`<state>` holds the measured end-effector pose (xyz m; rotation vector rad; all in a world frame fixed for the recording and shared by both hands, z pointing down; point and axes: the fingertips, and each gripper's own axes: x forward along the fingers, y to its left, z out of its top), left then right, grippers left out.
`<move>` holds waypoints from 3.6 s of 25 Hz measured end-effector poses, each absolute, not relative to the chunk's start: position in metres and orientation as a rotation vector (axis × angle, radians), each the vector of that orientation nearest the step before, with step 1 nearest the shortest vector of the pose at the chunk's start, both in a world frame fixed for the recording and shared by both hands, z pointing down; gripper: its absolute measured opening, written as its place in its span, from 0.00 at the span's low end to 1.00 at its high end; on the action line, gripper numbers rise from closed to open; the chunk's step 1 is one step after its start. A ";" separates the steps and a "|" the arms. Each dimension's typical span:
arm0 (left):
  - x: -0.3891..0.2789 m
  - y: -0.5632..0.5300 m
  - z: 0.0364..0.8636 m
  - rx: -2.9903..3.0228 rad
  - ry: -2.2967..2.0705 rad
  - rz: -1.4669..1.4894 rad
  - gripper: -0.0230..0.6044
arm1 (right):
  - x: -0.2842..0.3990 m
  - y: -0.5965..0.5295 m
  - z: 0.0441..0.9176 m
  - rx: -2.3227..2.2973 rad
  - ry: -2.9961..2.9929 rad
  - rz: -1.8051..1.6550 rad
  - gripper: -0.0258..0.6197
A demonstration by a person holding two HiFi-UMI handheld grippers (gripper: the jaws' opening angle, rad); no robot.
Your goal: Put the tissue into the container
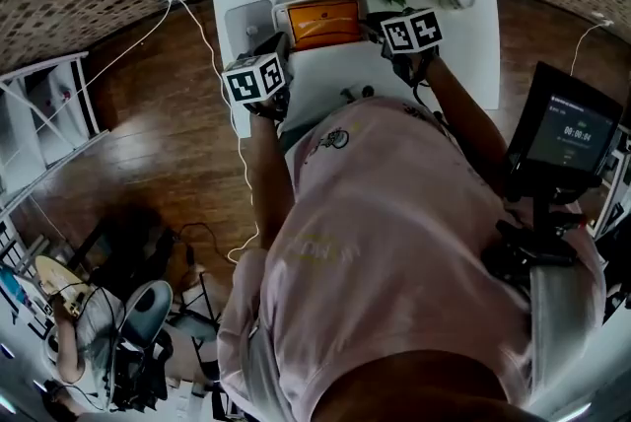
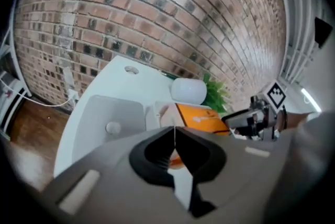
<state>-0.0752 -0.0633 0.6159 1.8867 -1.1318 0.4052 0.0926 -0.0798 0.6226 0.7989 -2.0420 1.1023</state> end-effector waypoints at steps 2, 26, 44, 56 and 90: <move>-0.072 -0.058 0.622 1.867 -1.138 0.372 0.05 | 0.092 -0.075 0.632 0.780 -1.980 1.091 0.24; -0.094 -0.014 0.639 1.805 -1.244 0.295 0.04 | 0.168 -0.159 0.090 0.740 -3.390 0.190 0.74; -0.069 0.020 0.646 1.763 -1.195 0.368 0.05 | 0.268 -0.181 0.447 1.291 -2.364 0.222 0.53; -0.101 0.103 0.659 1.487 -1.321 0.397 0.04 | 0.188 -0.360 0.579 0.465 -1.660 -0.552 0.53; -0.145 0.125 0.638 1.336 -1.398 0.328 0.04 | 0.020 -0.099 0.541 -0.101 -1.991 -0.218 0.25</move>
